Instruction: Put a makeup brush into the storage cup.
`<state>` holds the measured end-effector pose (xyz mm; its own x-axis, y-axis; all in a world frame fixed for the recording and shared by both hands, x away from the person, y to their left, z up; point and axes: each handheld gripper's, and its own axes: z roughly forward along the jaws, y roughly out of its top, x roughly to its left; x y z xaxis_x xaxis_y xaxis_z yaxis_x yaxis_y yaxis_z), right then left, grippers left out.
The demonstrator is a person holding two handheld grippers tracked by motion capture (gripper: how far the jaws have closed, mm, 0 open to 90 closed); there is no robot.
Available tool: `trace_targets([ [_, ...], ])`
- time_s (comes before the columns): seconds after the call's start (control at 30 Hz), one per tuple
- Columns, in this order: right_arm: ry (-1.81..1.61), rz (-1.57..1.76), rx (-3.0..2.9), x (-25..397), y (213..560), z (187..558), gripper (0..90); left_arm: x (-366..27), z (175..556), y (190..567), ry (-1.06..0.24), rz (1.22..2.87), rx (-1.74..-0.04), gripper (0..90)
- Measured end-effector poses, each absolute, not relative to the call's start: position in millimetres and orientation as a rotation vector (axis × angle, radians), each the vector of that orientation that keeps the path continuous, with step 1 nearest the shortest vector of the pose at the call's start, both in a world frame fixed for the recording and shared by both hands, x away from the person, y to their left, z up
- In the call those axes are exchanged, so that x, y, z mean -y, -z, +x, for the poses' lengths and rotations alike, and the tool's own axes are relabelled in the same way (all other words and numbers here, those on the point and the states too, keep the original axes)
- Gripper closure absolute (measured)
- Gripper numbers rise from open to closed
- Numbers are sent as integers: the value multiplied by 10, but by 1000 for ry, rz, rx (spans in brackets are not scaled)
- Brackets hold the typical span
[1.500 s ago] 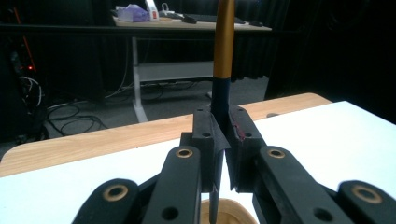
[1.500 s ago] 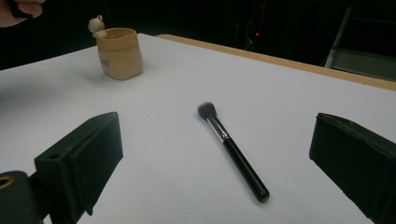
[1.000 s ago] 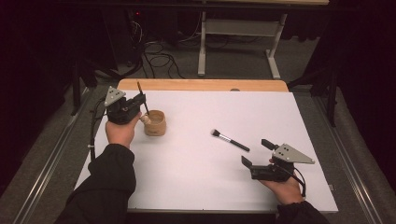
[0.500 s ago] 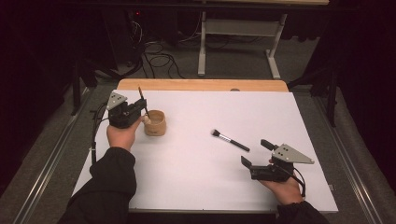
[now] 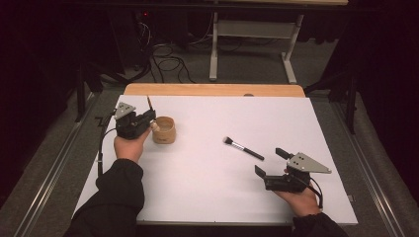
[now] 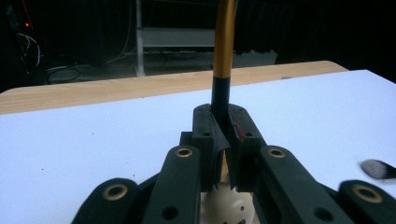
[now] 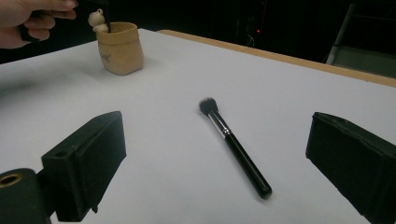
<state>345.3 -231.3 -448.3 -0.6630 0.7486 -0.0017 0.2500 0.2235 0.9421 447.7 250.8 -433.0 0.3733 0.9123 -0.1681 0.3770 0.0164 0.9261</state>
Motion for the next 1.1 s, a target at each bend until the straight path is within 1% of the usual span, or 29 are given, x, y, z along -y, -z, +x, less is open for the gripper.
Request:
trace_targets([
  [0.17,-1438,917,-2044,2312,4484,3451,55,-2509,4471,4340,-624,1564,-1193,821],
  [0.2,-1438,915,-2043,2312,4484,3451,55,-2510,4468,4331,-623,1560,-1189,780],
  [0.3,-1439,918,-2043,2310,4484,3450,55,-2504,4450,4305,-648,1560,-1189,575],
  [0.37,-1438,918,-2045,2309,4485,3451,55,-2504,4442,4299,-651,1564,-1206,457],
  [0.4,-1438,919,-2046,2308,4486,3451,55,-2504,4436,4297,-653,1570,-1212,414],
  [0.47,-1438,920,-2046,2305,4487,3449,55,-2501,4414,4287,-656,1581,-1214,369],
  [0.77,-1434,915,-2045,2293,4487,3445,55,-2471,4263,4199,-652,1591,-1182,295],
  [0.97,-1435,915,-2042,2301,4483,3445,55,-2456,4125,4225,-632,1602,-1185,260],
  [1.1,-1437,916,-2040,2305,4481,3445,55,-2451,4058,4240,-611,1594,-1191,213],
])
